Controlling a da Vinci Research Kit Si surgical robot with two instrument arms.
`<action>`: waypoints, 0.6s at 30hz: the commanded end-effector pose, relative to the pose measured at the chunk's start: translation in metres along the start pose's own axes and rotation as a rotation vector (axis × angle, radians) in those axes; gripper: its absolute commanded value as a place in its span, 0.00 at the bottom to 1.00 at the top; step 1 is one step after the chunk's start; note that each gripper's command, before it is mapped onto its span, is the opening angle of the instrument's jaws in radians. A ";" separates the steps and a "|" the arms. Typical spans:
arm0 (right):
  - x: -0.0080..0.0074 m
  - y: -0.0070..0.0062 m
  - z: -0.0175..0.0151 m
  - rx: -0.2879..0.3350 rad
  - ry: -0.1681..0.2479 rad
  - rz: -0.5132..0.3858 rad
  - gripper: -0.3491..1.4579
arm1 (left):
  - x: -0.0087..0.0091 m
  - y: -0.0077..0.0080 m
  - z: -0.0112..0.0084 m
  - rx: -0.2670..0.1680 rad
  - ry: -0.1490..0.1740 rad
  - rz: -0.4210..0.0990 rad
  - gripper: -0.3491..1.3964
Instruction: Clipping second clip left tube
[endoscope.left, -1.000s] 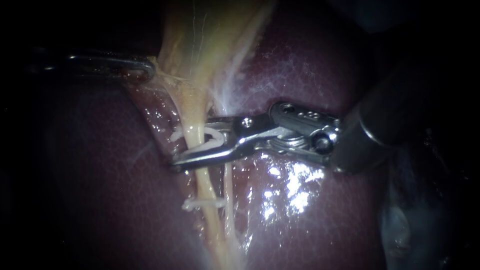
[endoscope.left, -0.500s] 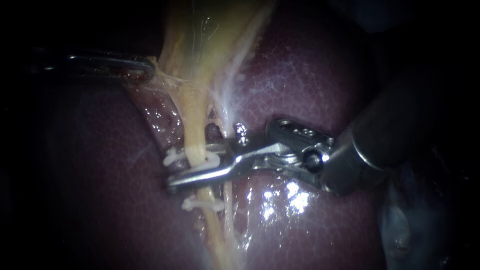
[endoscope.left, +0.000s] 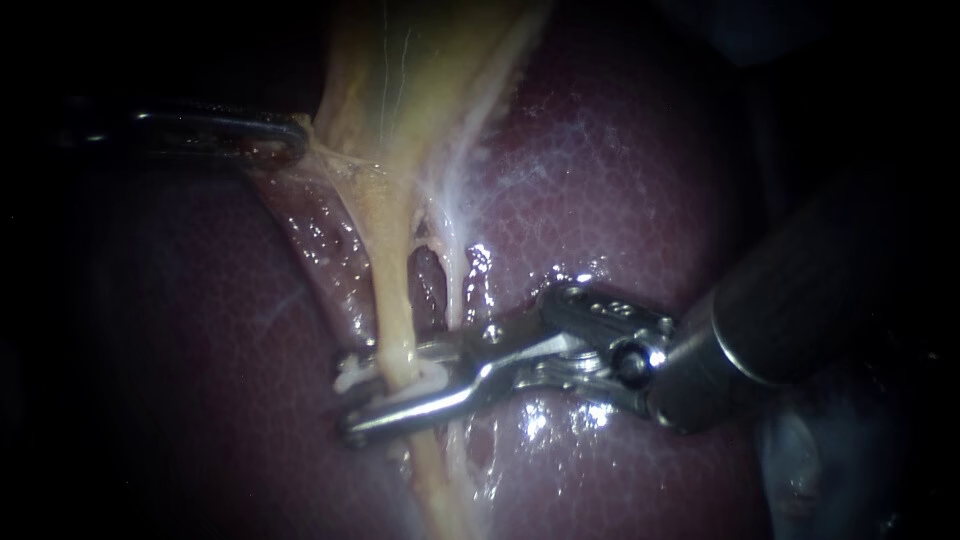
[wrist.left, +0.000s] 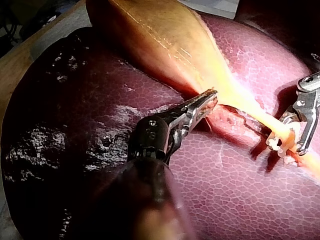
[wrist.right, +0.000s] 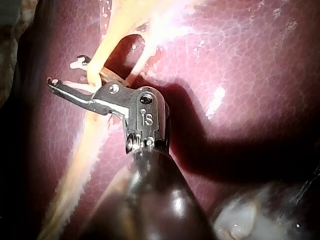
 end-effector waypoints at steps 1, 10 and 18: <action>0.0000 0.0000 0.0000 0.001 0.003 -0.001 0.41 | 0.0000 0.0000 0.0000 0.000 0.000 0.000 0.00; -0.0001 0.0000 -0.0002 0.009 0.012 0.022 0.25 | 0.0000 0.0000 0.0000 0.000 0.000 0.000 0.00; -0.0002 0.0002 -0.0006 0.034 0.001 0.066 0.00 | 0.0000 0.0000 0.0000 0.000 0.000 0.000 0.00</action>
